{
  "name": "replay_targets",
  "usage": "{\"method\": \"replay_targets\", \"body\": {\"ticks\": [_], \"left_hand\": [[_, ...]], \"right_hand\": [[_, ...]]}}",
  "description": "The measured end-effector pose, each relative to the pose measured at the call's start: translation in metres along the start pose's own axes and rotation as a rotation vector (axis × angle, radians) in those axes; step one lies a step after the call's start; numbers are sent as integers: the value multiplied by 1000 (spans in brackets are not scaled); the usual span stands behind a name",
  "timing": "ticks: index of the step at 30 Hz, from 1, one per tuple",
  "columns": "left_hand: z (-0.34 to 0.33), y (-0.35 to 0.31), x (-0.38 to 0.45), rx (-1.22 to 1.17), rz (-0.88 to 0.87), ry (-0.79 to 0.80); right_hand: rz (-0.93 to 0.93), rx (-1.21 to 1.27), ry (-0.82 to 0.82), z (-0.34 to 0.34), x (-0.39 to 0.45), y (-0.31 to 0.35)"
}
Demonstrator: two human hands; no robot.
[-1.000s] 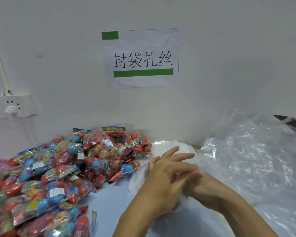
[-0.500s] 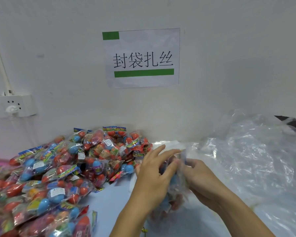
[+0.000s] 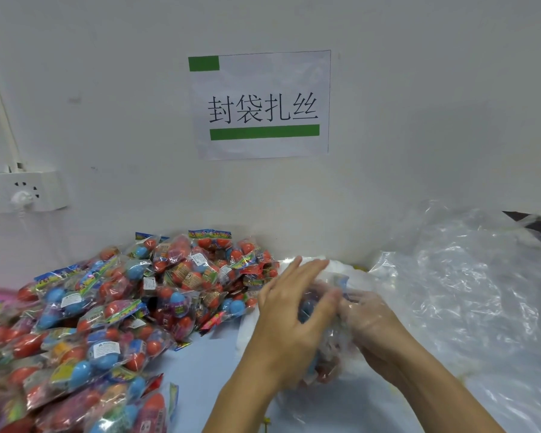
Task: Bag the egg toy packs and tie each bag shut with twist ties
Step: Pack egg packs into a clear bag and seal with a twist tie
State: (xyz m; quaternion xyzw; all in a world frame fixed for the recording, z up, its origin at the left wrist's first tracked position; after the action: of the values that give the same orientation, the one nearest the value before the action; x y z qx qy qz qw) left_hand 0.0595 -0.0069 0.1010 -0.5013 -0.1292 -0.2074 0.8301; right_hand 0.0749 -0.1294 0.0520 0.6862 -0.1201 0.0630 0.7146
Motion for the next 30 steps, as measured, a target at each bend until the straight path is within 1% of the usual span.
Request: {"method": "replay_targets", "body": {"ticks": [1,3,6,9,11,13,14,16,17,18,20,22,23,24,25,26,28,29,30], "left_hand": [[6,3,2,-33,27,-38],[11,7,4,-3,49,-82],[6,10,6,94,49,-81],[7,12,6,39,60,-95],[5,6,6,65,13,-70],[-3,-2,4,117,-49,1],[-9,-5,3,147,-79,49],[-18,-7,0,206,-118,112],[-18,-7,0,216,-116,113],[-15,-7,1,201,-108,92],[-3,-7,3,100,-70,-2],[16,5,4,-63,13,-157],[26,16,5,-122,81,-241],[33,31,4,-154,184,-306],[37,47,4,-179,308,-339],[37,66,3,-217,446,-330],[23,93,-1,-296,683,-228],[14,102,-3,-337,747,-166],[6,106,-4,-378,776,-115]], "right_hand": [[-11,22,-7,0,0,-1],[-20,37,-1,-4,-2,-1],[14,-12,-4,-7,1,-4],[64,-85,3,-7,2,-2],[48,-165,44,-8,1,-4],[15,-332,134,-12,0,-12],[17,-396,153,-13,0,-14],[11,-356,82,-9,3,-16],[0,-328,40,-5,5,-19],[-16,-304,3,-3,6,-21],[-34,-195,-77,5,8,-24],[-40,-70,-135,9,8,-23],[-34,-24,-144,9,8,-20],[-28,19,-144,9,7,-17],[-26,53,-144,9,7,-16],[-37,73,-140,9,6,-15],[-70,104,-137,8,4,-17],[-80,97,-135,9,4,-19],[-88,84,-134,9,5,-22]]}}
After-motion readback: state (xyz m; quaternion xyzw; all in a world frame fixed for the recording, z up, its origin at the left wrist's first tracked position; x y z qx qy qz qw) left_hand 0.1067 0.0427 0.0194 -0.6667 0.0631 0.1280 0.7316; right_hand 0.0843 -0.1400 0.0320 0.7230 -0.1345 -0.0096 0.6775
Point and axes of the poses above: each hand's wrist, its own x-axis towards the middle knuckle, its own z-axis out of the back of the hand, y = z × x, the point moved 10 cm from there along x, towards the middle knuckle, and after that the axes turned 10 degrees about z, right-handed, at the moved point
